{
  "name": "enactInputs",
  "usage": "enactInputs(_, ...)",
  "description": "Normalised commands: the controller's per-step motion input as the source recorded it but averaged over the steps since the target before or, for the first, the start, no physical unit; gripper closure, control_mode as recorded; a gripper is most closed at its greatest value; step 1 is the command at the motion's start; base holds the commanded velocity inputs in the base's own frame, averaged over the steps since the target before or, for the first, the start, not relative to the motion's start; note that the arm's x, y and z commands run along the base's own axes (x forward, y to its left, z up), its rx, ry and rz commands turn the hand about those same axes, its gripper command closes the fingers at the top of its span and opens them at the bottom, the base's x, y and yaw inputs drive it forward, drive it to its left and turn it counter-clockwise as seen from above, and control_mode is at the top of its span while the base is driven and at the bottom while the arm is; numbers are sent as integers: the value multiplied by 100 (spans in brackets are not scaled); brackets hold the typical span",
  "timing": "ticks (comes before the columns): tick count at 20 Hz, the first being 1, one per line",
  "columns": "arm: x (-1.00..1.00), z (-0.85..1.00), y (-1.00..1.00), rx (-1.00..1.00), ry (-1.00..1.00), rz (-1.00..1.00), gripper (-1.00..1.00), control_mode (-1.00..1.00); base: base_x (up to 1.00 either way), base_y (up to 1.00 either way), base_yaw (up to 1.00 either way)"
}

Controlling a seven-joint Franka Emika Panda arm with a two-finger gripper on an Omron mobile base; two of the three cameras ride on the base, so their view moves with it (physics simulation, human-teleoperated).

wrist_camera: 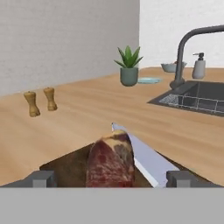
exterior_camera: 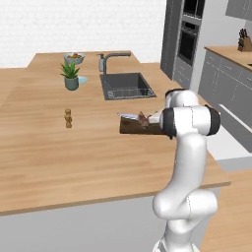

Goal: Pick up the knife from the drawer and place it on the cutting board. Then place the meat from the plate to the cutting board.

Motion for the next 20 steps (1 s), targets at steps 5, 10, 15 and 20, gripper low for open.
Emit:
enactInputs(5, -40, 83, 2, -1, -12, 1, -100, -100, 0, 0, 0)
enactInputs(10, -67, 94, 10, -1, -16, 3, -100, -100, 0, 0, 0)
enactInputs(15, -72, 95, 6, 0, -16, 4, -100, -100, 0, 0, 0)
enactInputs(20, -87, 77, 0, 0, -16, 6, -100, -100, 0, 0, 0)
